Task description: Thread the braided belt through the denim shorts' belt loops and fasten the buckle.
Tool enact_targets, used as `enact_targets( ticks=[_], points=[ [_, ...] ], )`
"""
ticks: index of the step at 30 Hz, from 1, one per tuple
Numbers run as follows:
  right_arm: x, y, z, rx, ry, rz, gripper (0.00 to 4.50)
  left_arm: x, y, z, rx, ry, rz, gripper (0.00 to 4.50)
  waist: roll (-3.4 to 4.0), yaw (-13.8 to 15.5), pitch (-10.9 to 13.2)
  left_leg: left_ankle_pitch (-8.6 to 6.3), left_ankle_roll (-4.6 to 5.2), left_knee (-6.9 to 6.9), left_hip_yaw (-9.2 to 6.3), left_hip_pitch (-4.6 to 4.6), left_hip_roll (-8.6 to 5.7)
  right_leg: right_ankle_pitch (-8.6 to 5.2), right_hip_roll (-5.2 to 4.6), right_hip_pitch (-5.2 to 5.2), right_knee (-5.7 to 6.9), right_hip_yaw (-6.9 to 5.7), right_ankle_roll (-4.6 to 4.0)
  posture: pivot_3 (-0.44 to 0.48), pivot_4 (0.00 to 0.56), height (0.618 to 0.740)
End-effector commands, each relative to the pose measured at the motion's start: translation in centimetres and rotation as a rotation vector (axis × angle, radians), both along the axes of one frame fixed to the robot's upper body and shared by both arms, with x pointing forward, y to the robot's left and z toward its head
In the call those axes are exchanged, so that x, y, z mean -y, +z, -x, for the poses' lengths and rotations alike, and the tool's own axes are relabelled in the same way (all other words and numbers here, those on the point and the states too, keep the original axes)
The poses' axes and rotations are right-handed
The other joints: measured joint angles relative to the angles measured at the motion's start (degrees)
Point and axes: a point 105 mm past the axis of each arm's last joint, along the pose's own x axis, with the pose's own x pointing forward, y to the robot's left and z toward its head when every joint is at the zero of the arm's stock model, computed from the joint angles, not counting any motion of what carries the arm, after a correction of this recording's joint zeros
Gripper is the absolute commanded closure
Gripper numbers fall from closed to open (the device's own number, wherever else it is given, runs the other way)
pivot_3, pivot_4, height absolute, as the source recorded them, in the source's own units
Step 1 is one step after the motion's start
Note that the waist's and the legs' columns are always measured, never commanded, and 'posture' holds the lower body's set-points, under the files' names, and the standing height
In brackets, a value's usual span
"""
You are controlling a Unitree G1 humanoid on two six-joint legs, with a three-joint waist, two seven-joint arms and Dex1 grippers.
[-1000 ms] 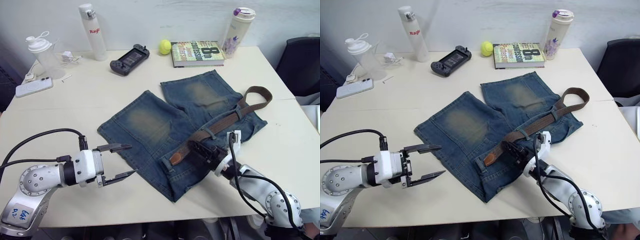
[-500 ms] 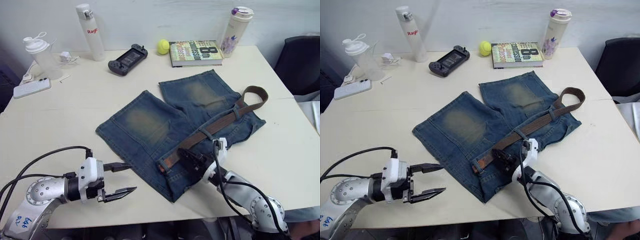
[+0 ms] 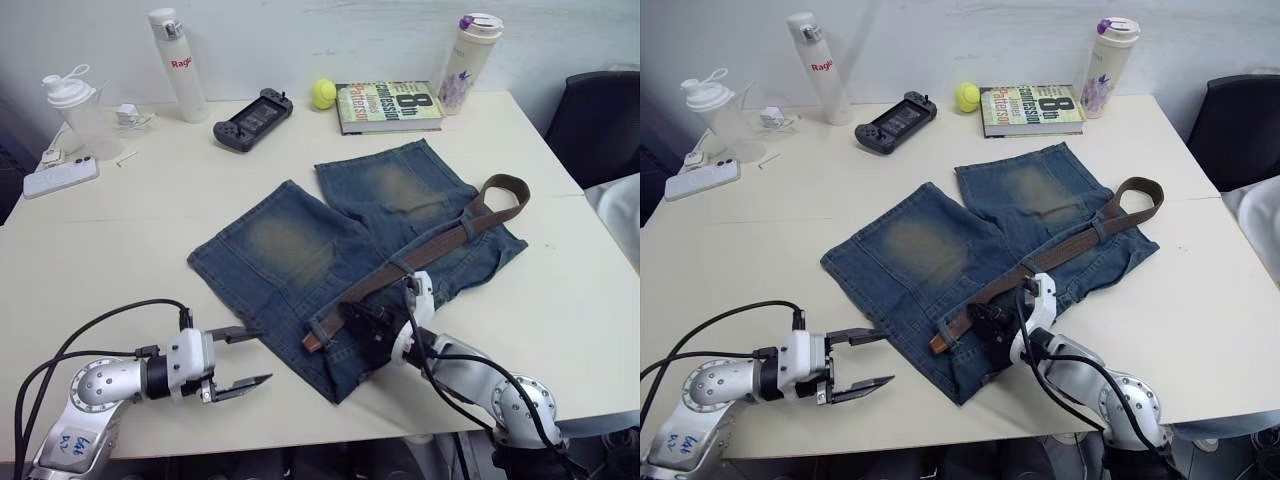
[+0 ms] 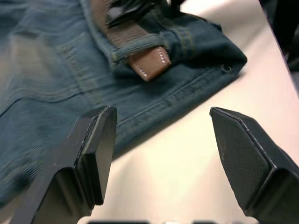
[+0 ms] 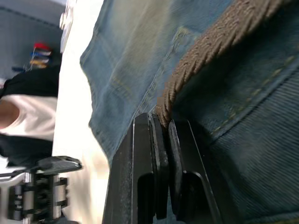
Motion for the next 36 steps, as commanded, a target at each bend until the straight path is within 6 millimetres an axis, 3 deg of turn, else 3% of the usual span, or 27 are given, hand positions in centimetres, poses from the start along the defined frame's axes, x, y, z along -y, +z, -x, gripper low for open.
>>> enact_targets(
  ticks=[1,7,24,25,28,32,36],
  points=[
    [-1.9,0.1,1.3,-0.025,0.106,-0.03,4.5,1.0,0.4,-0.1,0.331,-0.143,-0.139,1.0,-0.02,0.07,-0.01,0.0,0.0,0.01,0.0,-0.01,0.0,0.0,0.0,0.0,0.01,-0.02,0.0,0.0,0.15,0.74],
    [-2.0,0.0,1.2,-0.044,0.1,-0.031,4.5,2.6,-0.2,-1.3,0.629,-0.247,-0.213,1.0,-0.06,-0.03,-0.06,-0.01,0.03,0.0,0.04,-0.03,-0.01,0.01,-0.02,0.0,0.1,-0.05,-0.01,0.0,0.15,0.74],
    [-1.9,0.4,0.8,-0.042,0.07,-0.049,4.5,4.5,1.0,-2.5,0.765,-0.327,-0.199,1.0,-0.08,-0.05,-0.08,0.01,0.02,0.0,0.0,-0.04,0.01,0.01,0.0,0.01,0.22,-0.1,0.0,0.0,0.15,0.74],
    [-1.8,0.4,0.8,-0.041,0.069,-0.048,4.5,4.5,1.1,-2.5,0.765,-0.327,-0.193,1.51,-0.08,-0.05,-0.08,0.01,0.02,0.0,0.0,-0.04,0.01,0.01,-0.01,0.01,0.22,-0.09,0.0,0.0,0.15,0.74],
    [-1.8,0.3,0.8,-0.04,0.068,-0.043,4.5,4.7,1.5,-2.4,0.771,-0.324,-0.172,2.52,-0.08,-0.05,-0.08,0.01,0.02,0.0,0.0,-0.03,0.01,0.01,-0.01,0.01,0.22,-0.09,0.0,0.0,0.15,0.74],
    [-1.7,0.3,0.7,-0.039,0.067,-0.04,4.5,4.6,1.8,-2.4,0.779,-0.318,-0.162,4.43,-0.08,-0.03,-0.08,0.01,0.02,0.0,-0.01,-0.04,0.01,0.01,-0.01,0.01,0.22,-0.1,0.0,0.0,0.15,0.74],
    [-1.7,0.3,0.7,-0.039,0.07,-0.032,4.5,4.3,1.7,-2.3,0.782,-0.319,-0.179,4.48,-0.08,-0.04,-0.08,0.01,0.02,0.0,-0.01,-0.04,0.01,0.01,-0.01,0.01,0.21,-0.1,0.0,0.0,0.15,0.74]
  ],
)
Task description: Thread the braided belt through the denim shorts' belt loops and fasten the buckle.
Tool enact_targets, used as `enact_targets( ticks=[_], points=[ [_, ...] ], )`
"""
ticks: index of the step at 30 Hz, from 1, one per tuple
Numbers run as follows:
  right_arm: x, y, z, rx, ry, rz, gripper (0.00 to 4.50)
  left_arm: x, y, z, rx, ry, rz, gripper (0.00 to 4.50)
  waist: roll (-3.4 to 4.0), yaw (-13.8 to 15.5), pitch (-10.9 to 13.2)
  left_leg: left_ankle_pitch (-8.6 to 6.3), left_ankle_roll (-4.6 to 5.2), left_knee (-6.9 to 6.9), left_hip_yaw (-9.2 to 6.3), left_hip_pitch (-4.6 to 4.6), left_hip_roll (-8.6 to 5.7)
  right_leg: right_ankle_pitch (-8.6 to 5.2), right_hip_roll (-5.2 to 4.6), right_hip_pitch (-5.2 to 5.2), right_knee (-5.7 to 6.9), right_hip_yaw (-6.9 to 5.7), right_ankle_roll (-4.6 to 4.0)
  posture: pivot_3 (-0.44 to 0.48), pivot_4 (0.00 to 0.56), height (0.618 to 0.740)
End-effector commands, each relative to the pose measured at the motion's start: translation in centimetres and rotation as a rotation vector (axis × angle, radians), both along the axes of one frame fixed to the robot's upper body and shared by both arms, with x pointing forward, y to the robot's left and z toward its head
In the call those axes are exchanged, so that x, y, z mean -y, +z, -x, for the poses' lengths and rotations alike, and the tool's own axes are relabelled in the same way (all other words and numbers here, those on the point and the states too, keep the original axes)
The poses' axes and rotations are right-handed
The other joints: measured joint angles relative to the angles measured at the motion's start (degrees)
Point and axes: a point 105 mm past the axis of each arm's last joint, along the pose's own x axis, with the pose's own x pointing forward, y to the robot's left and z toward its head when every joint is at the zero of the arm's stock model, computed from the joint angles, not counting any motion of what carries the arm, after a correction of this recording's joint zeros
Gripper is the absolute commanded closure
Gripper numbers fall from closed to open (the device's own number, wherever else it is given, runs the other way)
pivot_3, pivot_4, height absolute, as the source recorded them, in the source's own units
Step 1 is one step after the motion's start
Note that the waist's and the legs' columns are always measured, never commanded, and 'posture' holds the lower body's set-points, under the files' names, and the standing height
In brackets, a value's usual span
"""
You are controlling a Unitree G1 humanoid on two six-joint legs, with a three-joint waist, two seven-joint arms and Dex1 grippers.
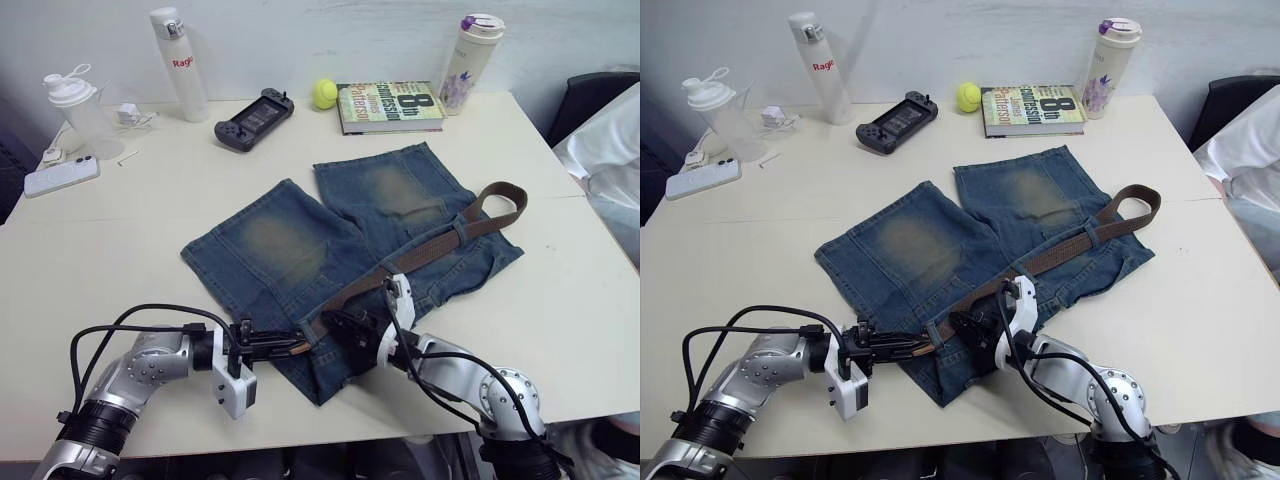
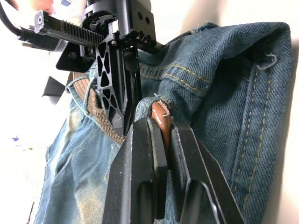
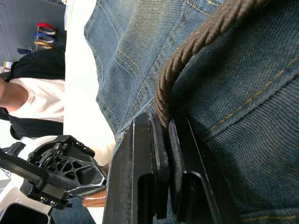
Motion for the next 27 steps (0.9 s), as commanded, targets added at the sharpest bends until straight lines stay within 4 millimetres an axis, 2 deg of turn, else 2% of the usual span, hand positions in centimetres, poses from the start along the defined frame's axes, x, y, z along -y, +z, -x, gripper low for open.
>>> enact_targets(
  ticks=[1,5,7,8,12,13,16,21,23,24,27],
  points=[
    [-0.3,0.4,0.1,0.011,0.021,-0.014,4.5,0.0,0.9,0.3,0.04,-0.015,0.021,4.48,0.0,-0.02,0.0,0.0,0.0,0.0,0.0,0.0,0.0,0.0,0.0,0.0,0.0,0.0,0.0,0.0,0.15,0.74],
    [-0.1,0.1,0.0,0.003,0.019,0.011,4.5,-0.2,0.8,0.3,0.052,-0.011,0.011,4.48,0.0,-0.02,0.0,0.0,0.0,0.0,0.0,0.0,0.0,0.0,0.0,0.0,0.0,0.0,0.0,0.0,0.15,0.74],
    [0.3,0.7,-0.5,0.008,-0.016,-0.014,3.63,-0.2,0.8,0.3,0.06,-0.017,0.002,4.5,0.0,-0.01,0.0,0.0,0.0,0.0,0.0,0.0,0.0,0.0,0.0,0.0,0.01,0.0,0.0,0.0,0.15,0.74],
    [0.5,1.0,-0.6,0.014,-0.026,-0.031,3.42,-0.2,0.8,0.3,0.063,-0.019,0.002,4.5,0.0,0.01,0.0,0.0,0.0,0.0,0.0,0.0,0.0,0.0,0.0,0.0,0.01,0.0,0.0,0.0,0.15,0.74],
    [3.0,3.0,-1.1,0.074,-0.071,-0.029,1.81,-0.3,0.8,0.3,0.068,-0.02,-0.01,4.5,0.0,0.04,0.0,0.0,-0.01,0.0,0.01,-0.01,0.0,0.0,0.0,0.0,0.0,0.0,0.0,0.0,0.15,0.74],
    [3.4,3.4,-1.1,0.088,-0.072,-0.025,1.81,-0.3,0.9,0.2,0.068,-0.019,-0.01,4.5,0.01,0.07,0.01,0.0,-0.01,0.0,0.01,-0.01,0.0,0.0,0.0,0.0,0.0,0.0,0.0,0.0,0.15,0.74],
    [6.0,5.1,-0.2,0.295,0.028,0.223,1.81,-0.4,1.3,-0.1,0.07,-0.009,-0.005,4.5,0.1,0.21,0.06,0.0,0.02,0.04,0.01,-0.02,-0.01,0.0,-0.02,0.03,-0.02,-0.01,0.01,0.0,0.15,0.74],
    [8.7,7.7,0.5,0.628,0.196,0.619,1.81,-0.5,1.7,-0.3,0.071,-0.01,-0.007,4.5,0.18,0.28,0.11,0.0,0.07,0.06,-0.02,-0.04,-0.04,0.01,-0.06,-0.01,-0.22,-0.04,0.02,0.0,0.15,0.74],
    [10.1,7.6,0.0,0.803,0.261,0.9,1.81,-0.4,1.8,-0.3,0.068,-0.011,-0.007,4.5,0.16,0.21,0.09,0.01,0.05,0.03,-0.01,-0.01,-0.03,0.01,0.0,0.0,-0.24,-0.03,0.02,0.0,0.15,0.74],
    [10.8,6.6,0.2,0.876,0.359,1.059,1.81,-0.4,1.9,-0.3,0.067,-0.012,-0.005,4.5,0.18,0.26,0.1,0.01,0.05,0.08,-0.01,-0.02,-0.01,0.01,0.01,0.0,-0.24,-0.04,0.02,0.0,0.15,0.74],
    [11.9,4.1,0.8,1.0,0.595,1.285,1.81,-0.2,2.2,-0.4,0.065,-0.015,0.0,4.5,0.09,0.29,0.1,0.11,-0.12,0.16,0.05,-0.02,-0.03,0.01,0.01,0.01,-0.26,-0.02,0.03,0.0,0.15,0.74]
  ],
)
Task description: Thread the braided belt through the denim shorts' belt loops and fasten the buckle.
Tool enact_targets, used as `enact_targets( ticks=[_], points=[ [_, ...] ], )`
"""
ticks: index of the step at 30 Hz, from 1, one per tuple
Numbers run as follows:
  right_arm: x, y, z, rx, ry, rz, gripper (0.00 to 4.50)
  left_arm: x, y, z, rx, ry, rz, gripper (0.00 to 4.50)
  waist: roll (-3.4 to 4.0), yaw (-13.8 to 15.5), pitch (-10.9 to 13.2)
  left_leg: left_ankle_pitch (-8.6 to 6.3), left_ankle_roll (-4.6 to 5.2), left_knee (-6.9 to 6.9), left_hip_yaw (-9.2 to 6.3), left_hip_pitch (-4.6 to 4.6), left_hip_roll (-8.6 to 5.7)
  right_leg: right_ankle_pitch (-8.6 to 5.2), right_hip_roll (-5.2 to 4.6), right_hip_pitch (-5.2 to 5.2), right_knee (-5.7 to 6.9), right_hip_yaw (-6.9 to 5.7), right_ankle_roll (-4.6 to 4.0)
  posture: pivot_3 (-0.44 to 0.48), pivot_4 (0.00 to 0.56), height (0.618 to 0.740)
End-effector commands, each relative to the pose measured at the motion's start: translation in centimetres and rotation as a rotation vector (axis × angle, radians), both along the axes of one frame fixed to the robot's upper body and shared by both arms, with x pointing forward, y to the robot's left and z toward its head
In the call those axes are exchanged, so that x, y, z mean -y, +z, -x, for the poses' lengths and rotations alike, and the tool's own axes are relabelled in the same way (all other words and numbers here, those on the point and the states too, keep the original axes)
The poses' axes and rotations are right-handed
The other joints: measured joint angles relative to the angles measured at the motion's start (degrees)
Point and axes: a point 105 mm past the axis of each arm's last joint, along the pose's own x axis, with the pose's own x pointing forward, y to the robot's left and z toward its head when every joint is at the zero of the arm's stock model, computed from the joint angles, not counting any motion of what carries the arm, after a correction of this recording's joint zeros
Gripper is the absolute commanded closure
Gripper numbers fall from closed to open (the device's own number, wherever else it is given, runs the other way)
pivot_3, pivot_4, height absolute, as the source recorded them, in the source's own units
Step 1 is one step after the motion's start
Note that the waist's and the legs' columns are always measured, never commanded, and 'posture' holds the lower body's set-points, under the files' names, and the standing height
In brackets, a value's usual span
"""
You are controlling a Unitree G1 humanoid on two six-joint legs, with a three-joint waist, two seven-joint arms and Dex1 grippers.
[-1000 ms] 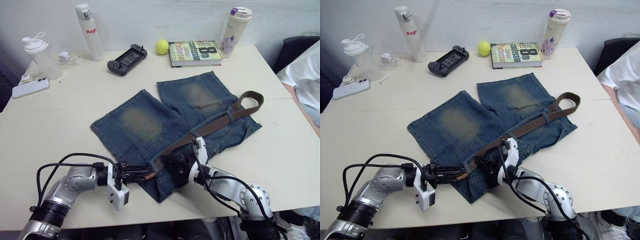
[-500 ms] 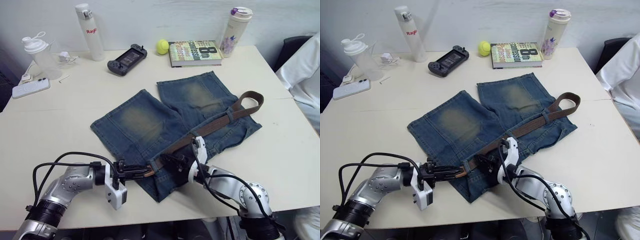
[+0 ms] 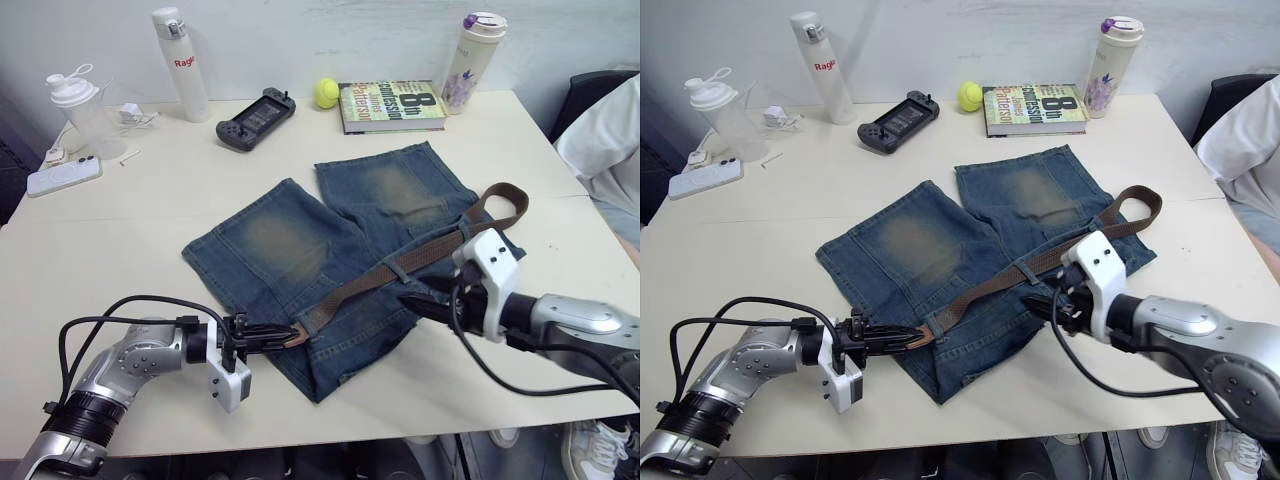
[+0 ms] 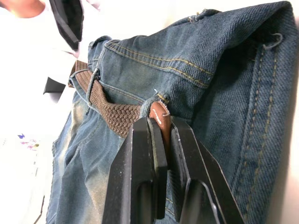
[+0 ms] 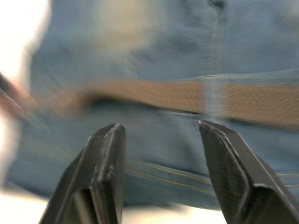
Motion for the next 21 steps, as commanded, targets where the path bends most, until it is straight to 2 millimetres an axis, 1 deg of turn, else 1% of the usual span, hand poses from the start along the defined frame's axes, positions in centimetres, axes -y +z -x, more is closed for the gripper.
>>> enact_targets(
  ticks=[1,3,4,6,7,10,14,17,19,21],
  points=[
    [-0.3,-1.4,0.3,0.123,0.185,0.207,1.81,0.4,1.2,0.2,0.028,-0.023,0.033,4.5,-0.03,0.01,0.02,0.0,0.0,0.0,0.0,0.0,0.0,0.0,0.0,0.01,0.0,0.0,0.0,0.0,0.15,0.74],
    [0.5,-2.7,-0.3,0.163,0.183,0.294,1.81,0.5,1.4,0.2,0.027,-0.023,0.035,4.5,-0.03,0.0,0.02,0.02,-0.04,0.09,0.02,-0.01,0.0,0.0,0.0,0.01,0.04,0.01,0.01,0.0,0.15,0.74],
    [0.7,-3.1,-0.6,0.174,0.166,0.302,1.81,0.6,1.4,0.2,0.027,-0.023,0.034,4.5,-0.03,-0.01,0.02,0.05,-0.08,0.15,0.06,0.0,-0.01,0.01,-0.01,0.02,0.08,0.04,0.01,0.0,0.15,0.74],
    [0.9,-3.2,-1.6,0.202,0.102,0.275,1.81,0.6,1.5,0.2,0.026,-0.022,0.034,4.5,-0.05,0.01,0.02,0.06,-0.1,0.22,0.04,0.01,-0.01,0.01,-0.01,0.06,0.09,0.03,0.02,0.0,0.15,0.74],
    [0.6,-3.3,-1.7,0.184,0.076,0.224,1.81,0.6,1.5,0.2,0.026,-0.022,0.033,4.5,-0.05,0.03,0.02,0.07,-0.12,0.23,0.03,0.01,0.0,0.01,-0.01,0.07,0.1,0.03,0.02,0.0,0.15,0.74],
    [-0.1,-3.5,-1.5,0.135,0.038,0.113,1.81,0.6,1.5,0.3,0.025,-0.019,0.03,4.5,-0.08,0.02,0.01,0.09,-0.15,0.26,0.0,0.03,0.0,0.01,0.01,0.12,0.1,0.0,0.02,0.0,0.15,0.74],
    [-0.1,-3.6,-1.0,0.1,0.047,0.096,1.81,0.6,1.6,0.3,0.024,-0.016,0.03,4.5,-0.09,0.0,0.0,0.08,-0.14,0.27,0.0,0.04,0.01,0.01,0.01,0.14,0.11,0.01,0.01,0.0,0.15,0.74],
    [0.1,-2.9,-0.4,0.06,0.055,0.061,1.81,0.6,1.6,0.2,0.023,-0.015,0.026,4.5,-0.09,0.04,0.0,0.06,-0.11,0.27,-0.01,0.06,0.01,0.01,0.01,0.17,0.1,0.0,0.01,0.0,0.15,0.74],
    [-0.1,-1.5,0.3,-0.004,0.068,-0.046,1.81,0.6,1.5,0.2,0.02,-0.013,0.025,4.5,-0.09,0.28,0.0,0.04,-0.08,0.27,-0.01,0.06,0.01,0.01,0.0,0.18,0.09,0.0,0.01,0.0,0.15,0.74],
    [-0.3,-0.1,0.5,-0.017,0.08,-0.109,1.81,0.6,1.5,0.2,0.019,-0.014,0.024,4.5,-0.09,0.36,0.0,0.0,-0.02,0.28,-0.02,0.04,0.01,0.01,0.0,0.2,0.09,-0.01,0.02,0.0,0.15,0.74]
  ],
)
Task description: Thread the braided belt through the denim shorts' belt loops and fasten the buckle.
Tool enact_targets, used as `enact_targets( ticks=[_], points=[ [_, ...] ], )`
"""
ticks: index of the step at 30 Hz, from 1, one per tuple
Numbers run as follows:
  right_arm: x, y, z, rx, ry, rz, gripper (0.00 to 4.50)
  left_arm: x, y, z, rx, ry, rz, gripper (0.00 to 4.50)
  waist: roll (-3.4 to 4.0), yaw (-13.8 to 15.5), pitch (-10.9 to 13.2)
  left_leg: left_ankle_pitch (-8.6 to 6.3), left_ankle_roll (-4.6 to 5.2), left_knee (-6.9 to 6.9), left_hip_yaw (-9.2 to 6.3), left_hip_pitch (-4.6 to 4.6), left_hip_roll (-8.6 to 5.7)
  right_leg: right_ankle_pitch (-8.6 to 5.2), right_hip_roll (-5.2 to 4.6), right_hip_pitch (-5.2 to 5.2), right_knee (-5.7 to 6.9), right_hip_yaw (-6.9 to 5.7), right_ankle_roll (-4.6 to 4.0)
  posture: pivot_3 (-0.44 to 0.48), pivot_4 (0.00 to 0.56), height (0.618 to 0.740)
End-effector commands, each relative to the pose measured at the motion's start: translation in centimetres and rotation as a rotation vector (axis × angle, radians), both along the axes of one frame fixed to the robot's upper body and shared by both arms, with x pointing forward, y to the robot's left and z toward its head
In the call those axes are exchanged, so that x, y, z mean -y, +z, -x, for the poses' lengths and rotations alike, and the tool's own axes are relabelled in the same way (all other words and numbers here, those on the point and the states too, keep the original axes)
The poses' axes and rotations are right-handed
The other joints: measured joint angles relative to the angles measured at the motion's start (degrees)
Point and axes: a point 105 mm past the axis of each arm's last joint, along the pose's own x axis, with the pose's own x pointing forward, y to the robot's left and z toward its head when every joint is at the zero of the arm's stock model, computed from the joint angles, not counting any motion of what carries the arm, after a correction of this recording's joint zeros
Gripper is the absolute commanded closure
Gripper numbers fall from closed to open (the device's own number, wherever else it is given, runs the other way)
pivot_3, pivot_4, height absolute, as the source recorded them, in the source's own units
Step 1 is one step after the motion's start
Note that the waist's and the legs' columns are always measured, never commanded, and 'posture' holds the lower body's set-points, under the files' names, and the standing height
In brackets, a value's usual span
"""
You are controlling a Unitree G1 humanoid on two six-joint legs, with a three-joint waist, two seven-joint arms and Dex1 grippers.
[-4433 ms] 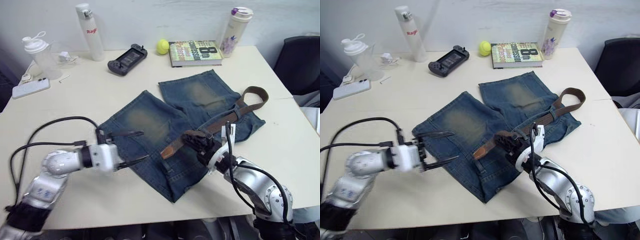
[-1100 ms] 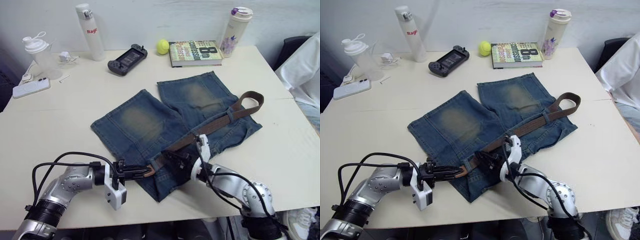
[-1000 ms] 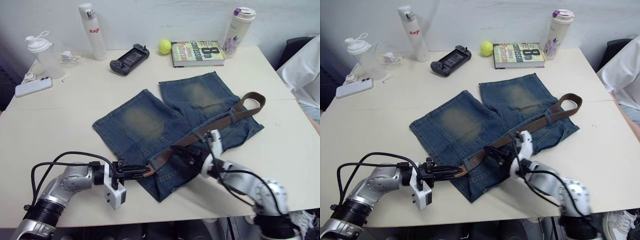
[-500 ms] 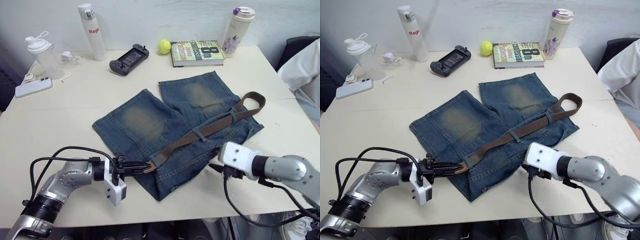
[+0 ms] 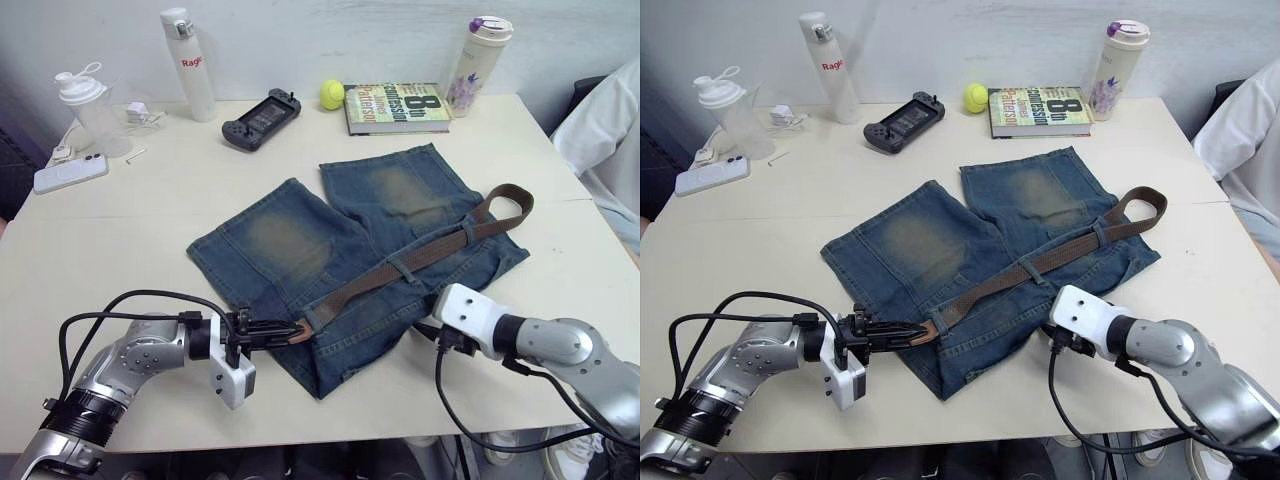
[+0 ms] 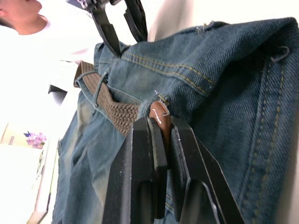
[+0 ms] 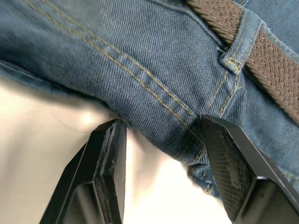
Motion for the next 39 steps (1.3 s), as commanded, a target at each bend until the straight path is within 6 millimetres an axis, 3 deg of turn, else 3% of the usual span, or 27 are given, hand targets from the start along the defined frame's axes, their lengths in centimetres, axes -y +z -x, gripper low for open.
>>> enact_targets(
  ticks=[1,5,8,18,22,24,28,33,35,39],
  points=[
    [-0.8,2.9,0.7,-0.005,0.051,-0.099,1.81,0.2,0.7,0.3,0.017,-0.016,0.023,4.5,0.0,0.05,0.0,-0.01,0.01,0.01,0.0,0.0,0.0,0.0,0.0,0.0,0.01,0.0,0.0,0.0,0.15,0.74],
    [-1.2,4.2,-0.4,0.042,0.018,-0.172,2.91,0.2,0.6,0.3,0.016,-0.016,0.024,4.5,0.0,-0.14,0.0,-0.03,0.04,0.01,-0.02,0.01,0.0,0.0,0.01,0.0,0.01,-0.01,0.0,0.0,0.15,0.74],
    [-1.4,3.6,-0.9,0.027,-0.014,-0.176,4.45,0.3,0.6,0.3,0.016,-0.015,0.028,4.5,0.01,-0.13,0.0,0.0,0.0,0.0,-0.02,0.0,0.0,0.0,0.01,-0.02,0.01,-0.01,0.0,0.0,0.15,0.74],
    [-1.6,-2.7,-1.3,-0.183,-0.194,-0.107,4.45,0.1,0.6,0.5,0.021,-0.009,0.03,4.5,0.01,0.12,-0.01,0.01,-0.02,0.13,-0.01,-0.02,-0.01,0.0,0.0,-0.03,0.07,0.01,0.0,0.0,0.15,0.74],
    [-2.4,-3.6,-0.5,-0.259,-0.188,-0.122,4.45,-1.0,0.7,0.9,0.013,-0.003,0.029,4.5,-0.15,0.06,-0.12,-0.01,-0.01,0.17,-0.04,0.0,0.01,0.0,0.0,0.0,0.08,-0.01,0.0,0.0,0.15,0.74],
    [-2.7,-3.6,-0.3,-0.28,-0.191,-0.134,4.45,-3.6,0.0,1.7,-0.004,0.005,-0.04,4.5,-0.2,-0.43,-0.15,-0.04,-0.01,0.15,-0.07,0.0,0.03,0.0,0.01,0.01,0.08,-0.01,-0.01,0.0,0.15,0.74],
    [-3.1,-3.7,-0.4,-0.291,-0.202,-0.153,4.45,-11.3,-1.8,3.2,-0.084,0.077,-0.257,4.5,-0.21,-0.65,-0.16,-0.12,0.01,-0.14,-0.05,0.12,0.09,-0.04,0.01,-0.02,0.0,-0.08,-0.08,0.0,0.15,0.74],
    [-3.3,-3.7,-0.7,-0.285,-0.221,-0.162,4.45,-19.0,-2.0,4.1,-0.177,0.25,-0.455,4.5,-0.59,-0.57,-0.4,-0.18,0.13,-0.2,-0.04,0.17,0.06,-0.05,-0.04,-0.02,0.03,-0.13,-0.1,0.0,0.15,0.74],
    [-3.5,-3.6,-0.8,-0.284,-0.222,-0.174,4.45,-21.1,-1.9,4.1,-0.218,0.326,-0.517,4.5,-0.86,-0.6,-0.56,-0.18,0.12,-0.3,-0.05,0.17,0.07,-0.06,-0.02,-0.08,0.05,-0.16,-0.11,0.0,0.15,0.74],
    [-3.8,-3.5,-0.9,-0.282,-0.218,-0.175,4.45,-22.6,-1.4,3.1,-0.221,0.416,-0.548,4.5,-0.87,-0.6,-0.63,-0.18,0.12,-0.41,0.07,0.22,0.06,-0.06,-0.03,-0.12,0.08,-0.17,-0.11,0.0,0.15,0.74]
  ],
)
